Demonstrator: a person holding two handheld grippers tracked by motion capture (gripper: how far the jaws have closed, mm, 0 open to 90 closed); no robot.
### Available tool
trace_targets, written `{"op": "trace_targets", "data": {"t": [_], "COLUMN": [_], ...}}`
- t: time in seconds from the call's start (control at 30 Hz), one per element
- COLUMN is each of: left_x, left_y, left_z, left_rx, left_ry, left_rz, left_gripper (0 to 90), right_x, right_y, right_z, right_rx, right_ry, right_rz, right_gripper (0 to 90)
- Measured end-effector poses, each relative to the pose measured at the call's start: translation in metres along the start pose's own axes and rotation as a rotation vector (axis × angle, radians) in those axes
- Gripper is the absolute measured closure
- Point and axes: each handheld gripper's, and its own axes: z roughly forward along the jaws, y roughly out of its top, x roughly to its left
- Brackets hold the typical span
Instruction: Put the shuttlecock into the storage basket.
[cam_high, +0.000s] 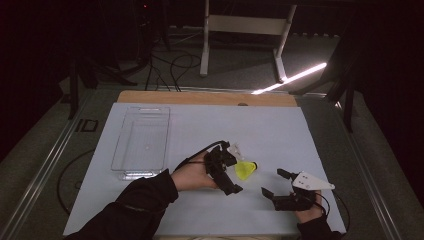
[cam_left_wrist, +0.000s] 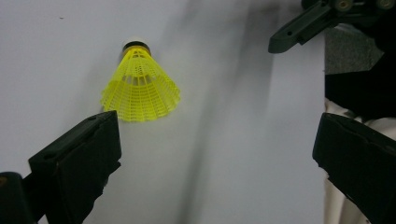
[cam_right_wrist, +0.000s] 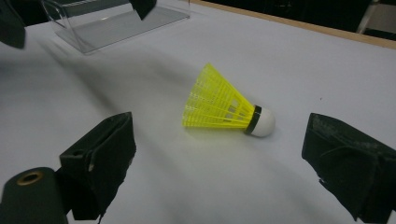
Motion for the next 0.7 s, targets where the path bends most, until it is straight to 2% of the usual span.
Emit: {"op": "trace_targets", "data": {"t": [0.13,0.23,0.37,0.47,0.57,0.7], "left_x": [0.003,0.005,0.004,0.005,0.006,0.009], "left_y": [0.002,0.003,0.006,0.007,0.007,0.007], "left_z": [0.01,0.017,0.029,0.037,0.045,0.054], "left_rx": [0.008,0.013,0.042,0.045,0.054,0.062], "left_ry": [-0.012,-0.018,-0.023,-0.036,-0.014,0.002], "left_rz": [-0.01,-0.006,0.021,0.013,0.017,0.001], "left_gripper": [3.6,5.0,6.0,8.7,14.4,17.8], "right_x": [0.0,0.0,0.0,0.0,0.0,0.001], "right_y": [0.0,0.0,0.0,0.001,0.001,0.001], "right_z": [0.0,0.0,-0.001,-0.001,-0.002,-0.002], "right_rx": [0.0,-0.002,-0.003,-0.005,-0.003,-0.003], "right_ry": [0.001,0.003,0.003,0.002,0.003,0.003], "right_rz": [-0.001,-0.001,-0.003,0.001,0.0,-0.001], "right_gripper": [9.5,9.5,9.5,9.5,9.5,9.5]}}
